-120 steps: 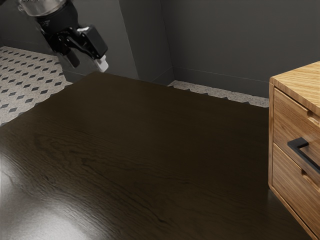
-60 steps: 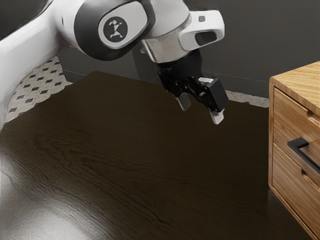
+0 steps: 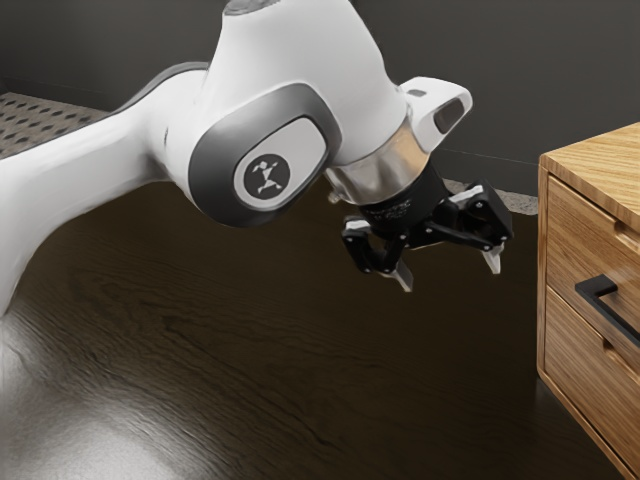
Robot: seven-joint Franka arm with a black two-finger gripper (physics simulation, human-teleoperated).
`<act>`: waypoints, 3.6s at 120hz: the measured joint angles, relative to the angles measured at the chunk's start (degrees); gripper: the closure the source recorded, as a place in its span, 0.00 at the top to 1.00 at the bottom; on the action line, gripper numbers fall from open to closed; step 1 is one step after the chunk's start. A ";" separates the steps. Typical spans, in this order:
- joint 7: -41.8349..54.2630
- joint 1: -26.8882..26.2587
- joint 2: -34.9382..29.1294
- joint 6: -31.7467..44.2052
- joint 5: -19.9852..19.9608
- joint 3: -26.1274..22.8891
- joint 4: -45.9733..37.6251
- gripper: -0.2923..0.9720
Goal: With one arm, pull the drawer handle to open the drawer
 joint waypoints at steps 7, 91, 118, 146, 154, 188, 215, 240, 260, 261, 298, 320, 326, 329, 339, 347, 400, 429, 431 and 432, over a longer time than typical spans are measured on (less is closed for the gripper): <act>-3.40 1.48 -1.11 2.69 -0.03 -1.83 -1.92 0.77; -29.44 -0.86 -3.91 18.92 -0.30 -6.69 -11.19 0.77; -33.79 -2.24 -2.63 20.85 -0.38 -6.72 -11.12 0.77; -37.01 -2.08 -0.09 22.02 -0.34 -6.67 -9.78 0.77; -37.73 -1.88 0.31 22.20 -0.31 -6.68 -9.69 0.77; -40.01 -1.29 2.41 22.48 -0.07 -6.89 -8.22 0.77; -41.21 -3.25 3.29 22.36 0.09 -6.93 -8.11 0.77; -41.99 -4.14 3.88 22.35 0.23 -6.92 -8.12 0.77; -42.45 -4.07 3.35 22.26 0.43 -6.74 -8.88 0.77; -42.47 -4.06 3.28 22.25 0.43 -6.72 -8.93 0.77; -43.05 -3.69 -0.56 22.40 0.28 -6.04 -12.94 0.77; -43.28 -4.46 -4.58 22.57 0.13 -4.67 -17.02 0.77; -43.32 -4.92 -6.07 22.63 0.10 -4.06 -18.54 0.77; -43.33 -5.15 -6.86 22.67 0.09 -3.76 -19.40 0.77; -43.37 -4.72 -9.12 23.05 0.05 -2.58 -22.01 0.77; -43.36 -5.83 -11.28 23.30 0.34 -1.23 -23.95 0.77; -34.70 -3.28 -25.69 5.05 5.55 26.79 -19.96 0.77; -22.35 -3.46 -24.65 -12.81 9.34 19.74 -11.53 0.77; -21.17 -3.48 -24.56 -13.85 9.26 19.16 -11.06 0.77; -20.59 -3.50 -24.53 -14.34 9.23 18.87 -10.86 0.77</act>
